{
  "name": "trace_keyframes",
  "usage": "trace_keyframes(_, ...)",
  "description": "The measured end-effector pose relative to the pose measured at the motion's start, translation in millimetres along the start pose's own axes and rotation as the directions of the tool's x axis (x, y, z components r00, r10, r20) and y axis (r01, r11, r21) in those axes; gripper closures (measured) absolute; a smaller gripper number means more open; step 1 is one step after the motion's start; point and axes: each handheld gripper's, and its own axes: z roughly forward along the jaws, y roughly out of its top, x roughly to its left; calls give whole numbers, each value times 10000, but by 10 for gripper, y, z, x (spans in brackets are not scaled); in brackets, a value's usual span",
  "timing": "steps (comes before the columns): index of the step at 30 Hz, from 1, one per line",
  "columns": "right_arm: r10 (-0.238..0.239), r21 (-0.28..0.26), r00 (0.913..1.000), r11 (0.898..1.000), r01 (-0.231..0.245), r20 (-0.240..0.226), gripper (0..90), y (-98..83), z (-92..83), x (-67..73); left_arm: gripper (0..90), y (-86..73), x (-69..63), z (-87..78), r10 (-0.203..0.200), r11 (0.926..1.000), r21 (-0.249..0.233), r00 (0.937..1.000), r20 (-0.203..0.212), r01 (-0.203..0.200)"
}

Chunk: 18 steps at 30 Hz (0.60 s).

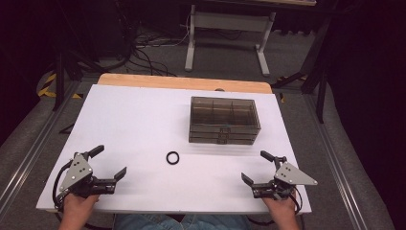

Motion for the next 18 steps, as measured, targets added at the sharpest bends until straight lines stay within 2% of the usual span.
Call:
trace_keyframes(5, -194, 64, 9998, 9998, 195, -87, 26, 6, 32, 13, 14, 0, -12, -21, 143, 9999, -66, 9998, -137, -144)
trace_keyframes(9, -134, 80, 9998, 9999, 136, -139, 38, 17, 36, 33, 29, 15, -22, -45, 489, 9987, -104, 9984, -283, -492)
trace_keyframes(12, -267, 31, 9996, 9996, 267, -106, 42, 29, 24, 41, 29, 18, -23, -41, 490, 9988, -87, 9985, -246, -492)
trace_keyframes(18, -165, 120, 9998, 9998, 166, -93, 50, 18, 25, 48, 29, 19, -40, -10, 448, 9990, 8, 9989, -140, -448)
